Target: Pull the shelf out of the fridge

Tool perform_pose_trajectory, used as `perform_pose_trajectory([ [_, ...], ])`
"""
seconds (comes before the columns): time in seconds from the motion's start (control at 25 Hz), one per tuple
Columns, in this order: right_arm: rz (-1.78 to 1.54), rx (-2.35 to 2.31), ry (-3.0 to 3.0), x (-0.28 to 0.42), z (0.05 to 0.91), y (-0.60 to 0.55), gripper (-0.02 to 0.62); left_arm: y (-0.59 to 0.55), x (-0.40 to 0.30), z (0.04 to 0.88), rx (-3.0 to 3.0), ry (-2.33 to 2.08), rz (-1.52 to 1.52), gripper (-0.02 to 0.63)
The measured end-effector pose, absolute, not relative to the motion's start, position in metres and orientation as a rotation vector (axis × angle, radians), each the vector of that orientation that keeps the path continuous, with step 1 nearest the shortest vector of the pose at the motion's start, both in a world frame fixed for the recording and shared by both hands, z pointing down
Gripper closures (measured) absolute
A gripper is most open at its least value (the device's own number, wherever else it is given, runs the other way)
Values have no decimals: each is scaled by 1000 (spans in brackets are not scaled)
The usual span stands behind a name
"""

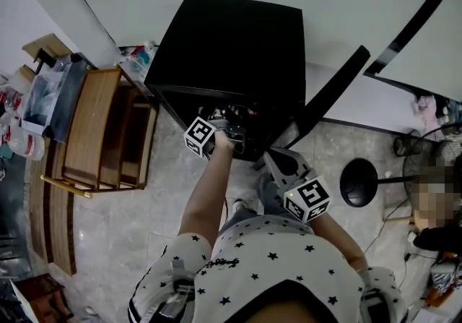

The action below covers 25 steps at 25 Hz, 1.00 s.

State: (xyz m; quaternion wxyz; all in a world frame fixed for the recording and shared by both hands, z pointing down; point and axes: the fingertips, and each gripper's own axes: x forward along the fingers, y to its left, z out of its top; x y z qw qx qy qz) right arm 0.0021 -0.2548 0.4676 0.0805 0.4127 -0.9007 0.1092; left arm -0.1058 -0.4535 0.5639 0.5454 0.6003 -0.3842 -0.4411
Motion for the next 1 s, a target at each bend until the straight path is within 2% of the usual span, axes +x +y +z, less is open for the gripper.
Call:
perform_pose_trajectory([
  [0.28,322,1214,-2689,6,467,-263,603,-474,-96,563,1415,-895,-1058,472],
  [0.52,319,1220,-2683,12,469,-262,603,-481,-94,563,1417,-928,-1044,572],
  [1.0,321,1226,-2684,12,466,-253,603,-472,-94,563,1383,-919,-1054,580],
])
